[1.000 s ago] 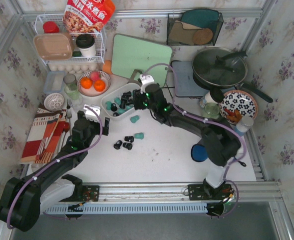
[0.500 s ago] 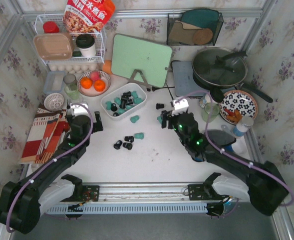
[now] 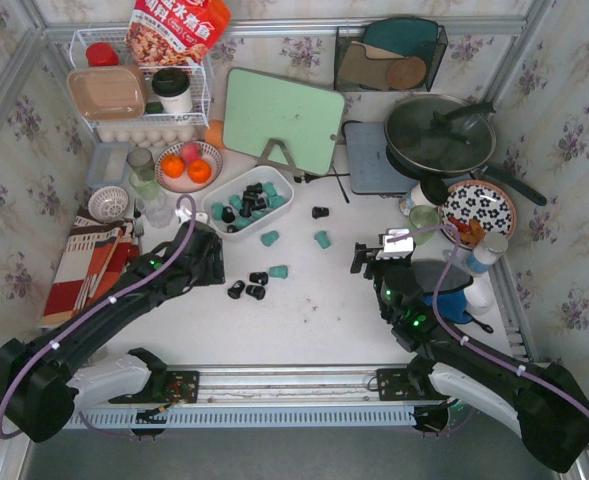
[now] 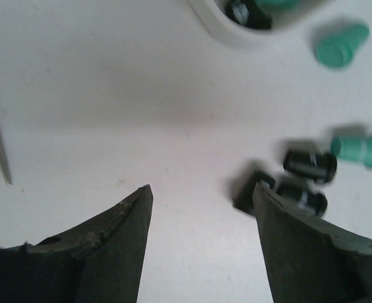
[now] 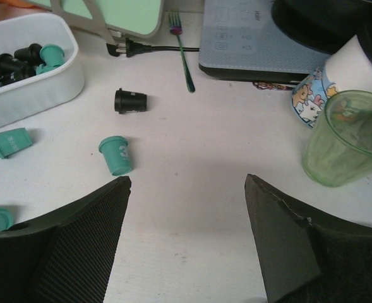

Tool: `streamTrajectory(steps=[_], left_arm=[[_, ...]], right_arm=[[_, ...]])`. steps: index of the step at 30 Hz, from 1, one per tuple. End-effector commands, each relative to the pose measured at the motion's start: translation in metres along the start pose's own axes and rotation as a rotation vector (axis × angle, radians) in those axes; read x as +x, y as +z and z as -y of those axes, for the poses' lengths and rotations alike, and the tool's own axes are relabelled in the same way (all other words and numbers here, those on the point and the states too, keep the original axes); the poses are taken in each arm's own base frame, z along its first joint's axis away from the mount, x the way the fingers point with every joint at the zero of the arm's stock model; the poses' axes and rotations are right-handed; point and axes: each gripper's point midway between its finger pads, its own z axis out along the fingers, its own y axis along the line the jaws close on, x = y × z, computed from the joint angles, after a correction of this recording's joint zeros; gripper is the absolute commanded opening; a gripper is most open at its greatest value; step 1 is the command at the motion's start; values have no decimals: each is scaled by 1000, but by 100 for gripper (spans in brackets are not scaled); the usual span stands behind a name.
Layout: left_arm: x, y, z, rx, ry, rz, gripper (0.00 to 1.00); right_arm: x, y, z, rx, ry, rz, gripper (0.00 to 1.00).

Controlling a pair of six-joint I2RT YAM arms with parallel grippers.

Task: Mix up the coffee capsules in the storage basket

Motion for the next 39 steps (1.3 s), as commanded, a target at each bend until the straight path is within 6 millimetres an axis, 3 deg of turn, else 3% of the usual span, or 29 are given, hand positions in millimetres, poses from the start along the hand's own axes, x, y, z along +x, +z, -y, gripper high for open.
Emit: streamTrajectory(steps=[1,12,16,22,34,39], left_arm=[[30,-4,5,9,63,-130,61],[24,16,36,87,210,-167,59],[26,28,46,103,247,-224,49],[41,45,50,86,268,-330,45],[55,56,50,72,284,-399,45],[59,65,50,60,297,-421,38]], right_arm=[[-20,0,4,30,75,70,81],[-22,-2,3,23,89,70,81],[-22,-3,4,23,92,72,80],[-20,-2,2,18,92,67,80],[-19,-2,0,6,91,61,80],[-19,-2,-1,1,92,60,80]])
